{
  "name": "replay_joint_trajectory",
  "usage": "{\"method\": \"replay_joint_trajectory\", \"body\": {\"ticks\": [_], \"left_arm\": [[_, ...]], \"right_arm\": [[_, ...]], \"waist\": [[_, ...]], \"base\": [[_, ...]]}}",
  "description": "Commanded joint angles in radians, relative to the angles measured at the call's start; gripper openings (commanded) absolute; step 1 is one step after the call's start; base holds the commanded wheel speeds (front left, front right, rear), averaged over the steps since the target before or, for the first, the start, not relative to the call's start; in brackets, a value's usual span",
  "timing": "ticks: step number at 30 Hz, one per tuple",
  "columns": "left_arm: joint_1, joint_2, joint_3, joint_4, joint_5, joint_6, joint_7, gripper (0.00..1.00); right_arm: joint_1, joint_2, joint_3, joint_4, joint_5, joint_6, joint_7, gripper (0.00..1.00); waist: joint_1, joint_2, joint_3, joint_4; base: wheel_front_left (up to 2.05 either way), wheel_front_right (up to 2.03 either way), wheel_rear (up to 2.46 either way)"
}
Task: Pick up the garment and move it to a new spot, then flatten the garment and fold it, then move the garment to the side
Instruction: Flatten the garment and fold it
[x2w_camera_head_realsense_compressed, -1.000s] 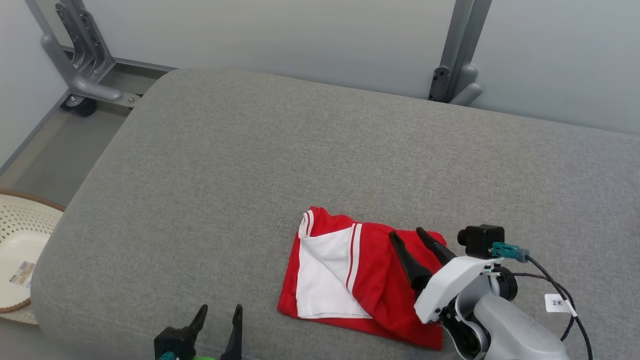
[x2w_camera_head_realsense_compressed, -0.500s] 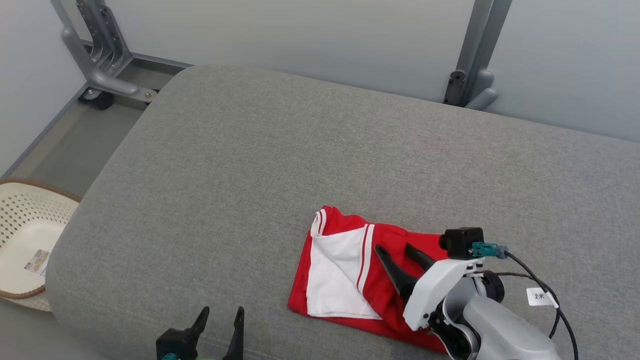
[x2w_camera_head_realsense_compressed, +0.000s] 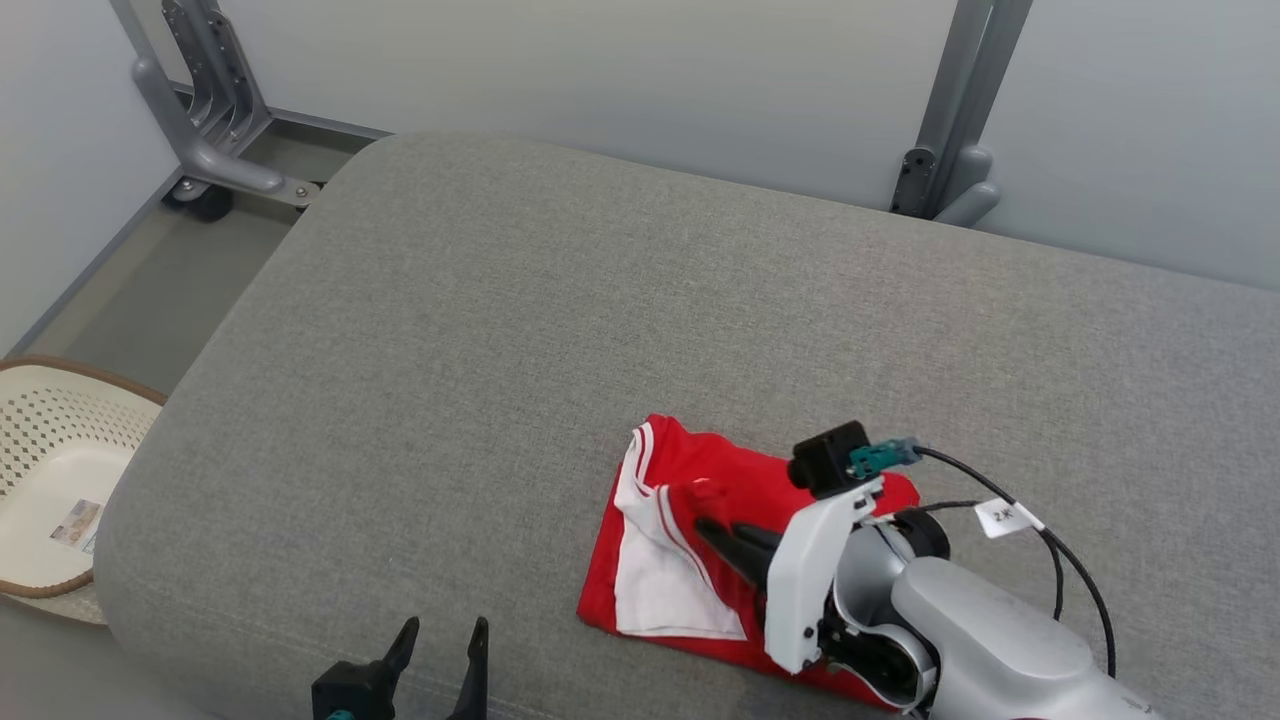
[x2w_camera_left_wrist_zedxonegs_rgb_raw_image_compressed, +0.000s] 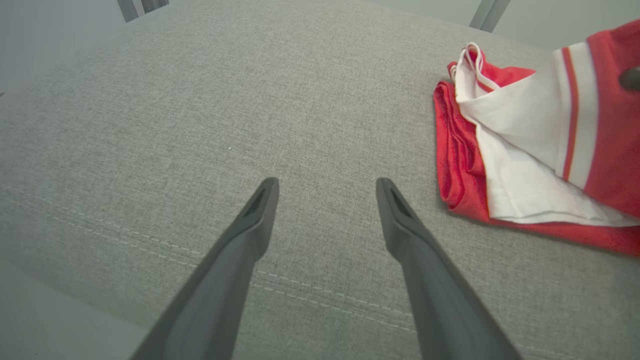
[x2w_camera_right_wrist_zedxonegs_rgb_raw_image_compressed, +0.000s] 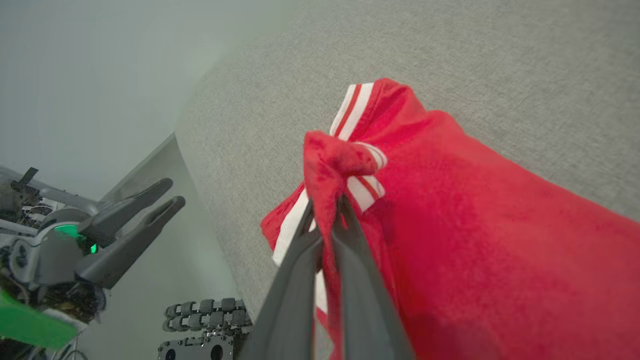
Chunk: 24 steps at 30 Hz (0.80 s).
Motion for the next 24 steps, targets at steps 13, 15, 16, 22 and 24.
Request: {"method": "replay_joint_trajectory", "body": {"ticks": [13,15,16,22,24], "left_arm": [[0.008,0.002,-0.002,-0.011,-0.011,0.010,-0.002,1.00],[0.014,0.002,0.005,-0.013,-0.006,0.012,-0.002,1.00],[0.017,0.002,0.010,-0.014,-0.004,0.014,-0.002,1.00],[0.020,0.002,0.033,-0.020,0.017,0.019,-0.002,1.00],[0.019,0.002,0.042,-0.025,0.022,0.020,-0.002,1.00]], "right_arm": [[-0.061,-0.033,0.090,-0.129,0.122,0.000,0.069,1.00],[-0.061,-0.046,0.082,-0.112,0.111,0.000,0.050,1.00],[-0.061,-0.049,0.077,-0.102,0.104,0.000,0.035,1.00],[-0.047,-0.058,0.007,0.018,0.015,0.000,-0.075,1.00],[-0.035,-0.050,-0.029,0.061,-0.011,0.000,-0.119,1.00]], "waist": [[0.0000,0.0000,-0.004,0.005],[0.0000,0.0000,-0.006,-0.005],[0.0000,0.0000,-0.008,-0.010],[0.0000,0.0000,-0.015,-0.057],[0.0000,0.0000,-0.015,-0.075]], "base": [[0.00,0.00,0.00],[0.00,0.00,0.00],[0.00,0.00,0.00],[0.00,0.00,0.00],[0.00,0.00,0.00]]}}
